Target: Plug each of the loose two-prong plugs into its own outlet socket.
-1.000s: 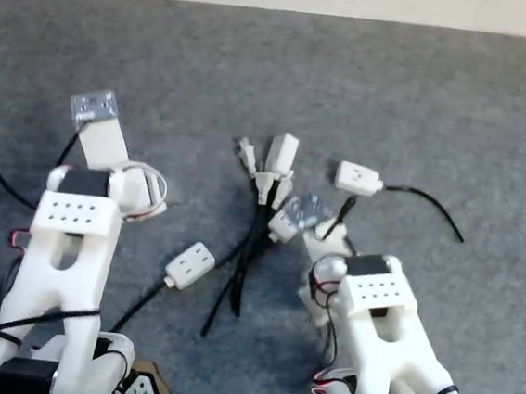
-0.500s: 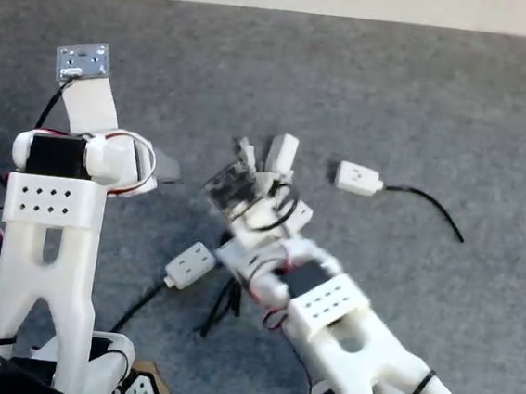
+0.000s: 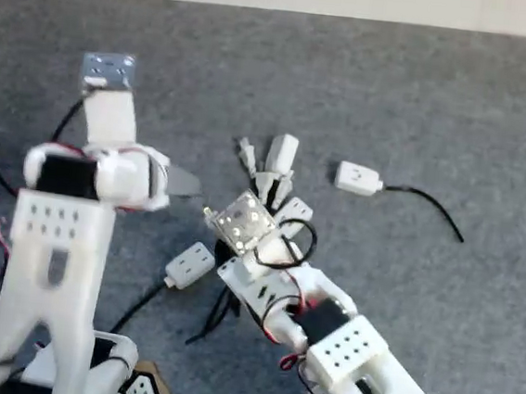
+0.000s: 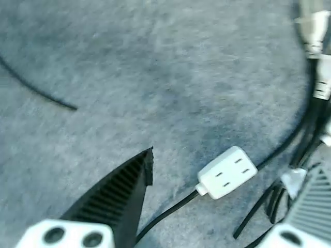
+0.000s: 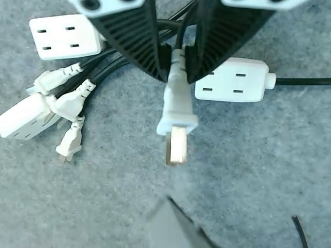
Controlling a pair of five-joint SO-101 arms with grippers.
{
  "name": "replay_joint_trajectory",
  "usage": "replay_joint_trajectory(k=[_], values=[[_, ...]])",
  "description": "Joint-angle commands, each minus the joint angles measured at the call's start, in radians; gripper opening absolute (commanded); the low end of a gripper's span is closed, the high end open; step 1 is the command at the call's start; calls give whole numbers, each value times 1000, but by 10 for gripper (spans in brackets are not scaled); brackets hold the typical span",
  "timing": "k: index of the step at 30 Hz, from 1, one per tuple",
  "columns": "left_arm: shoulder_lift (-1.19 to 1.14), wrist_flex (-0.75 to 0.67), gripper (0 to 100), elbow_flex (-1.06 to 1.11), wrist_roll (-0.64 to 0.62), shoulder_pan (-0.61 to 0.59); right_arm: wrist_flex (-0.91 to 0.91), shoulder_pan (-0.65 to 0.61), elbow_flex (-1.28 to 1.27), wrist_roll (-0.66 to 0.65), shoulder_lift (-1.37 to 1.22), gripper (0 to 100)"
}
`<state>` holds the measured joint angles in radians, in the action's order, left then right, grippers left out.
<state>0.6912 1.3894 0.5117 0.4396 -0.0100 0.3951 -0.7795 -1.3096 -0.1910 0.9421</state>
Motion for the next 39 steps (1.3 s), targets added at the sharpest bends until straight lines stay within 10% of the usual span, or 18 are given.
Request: replay_joint_trajectory(k=[1,18,39], values=[[239,-129,426,219,2,65,2,-7,-1,9,45,5],[616,-446,425,860,-34,61,331,-64,237,41,54,5],[625,-453,425,894,-31,61,558,-62,472,43,42,5]])
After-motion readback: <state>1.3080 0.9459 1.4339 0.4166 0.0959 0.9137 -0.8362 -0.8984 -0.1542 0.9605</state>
